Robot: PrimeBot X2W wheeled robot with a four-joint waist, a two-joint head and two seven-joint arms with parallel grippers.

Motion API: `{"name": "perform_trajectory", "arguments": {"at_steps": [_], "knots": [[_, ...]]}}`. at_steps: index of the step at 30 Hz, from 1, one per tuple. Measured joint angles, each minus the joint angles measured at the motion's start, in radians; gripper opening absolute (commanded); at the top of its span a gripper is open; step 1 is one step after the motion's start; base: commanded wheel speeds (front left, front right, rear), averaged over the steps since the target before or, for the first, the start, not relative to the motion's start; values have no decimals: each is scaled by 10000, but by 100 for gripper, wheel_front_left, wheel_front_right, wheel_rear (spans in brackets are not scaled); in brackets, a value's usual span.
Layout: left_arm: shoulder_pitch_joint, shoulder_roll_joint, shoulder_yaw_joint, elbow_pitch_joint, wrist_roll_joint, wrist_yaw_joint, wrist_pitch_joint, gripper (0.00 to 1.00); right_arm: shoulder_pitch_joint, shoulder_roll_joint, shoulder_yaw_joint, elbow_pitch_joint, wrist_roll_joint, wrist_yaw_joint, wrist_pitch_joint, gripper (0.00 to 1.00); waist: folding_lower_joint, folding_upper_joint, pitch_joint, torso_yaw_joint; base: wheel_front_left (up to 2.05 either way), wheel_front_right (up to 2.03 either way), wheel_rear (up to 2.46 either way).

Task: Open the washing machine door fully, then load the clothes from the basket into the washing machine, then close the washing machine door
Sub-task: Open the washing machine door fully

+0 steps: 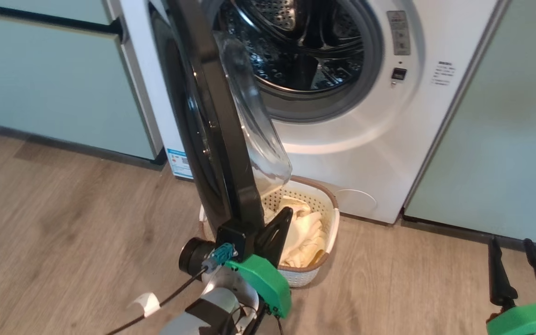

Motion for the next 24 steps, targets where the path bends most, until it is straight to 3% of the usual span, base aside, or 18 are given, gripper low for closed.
{"name": "perform_trajectory", "arguments": {"at_steps": [24], "knots": [[830, 1185, 58, -1338, -23, 506, 696, 0, 5, 257, -17, 8, 0, 0, 0, 100, 0, 0, -163, 1307, 0, 0, 0]]}}
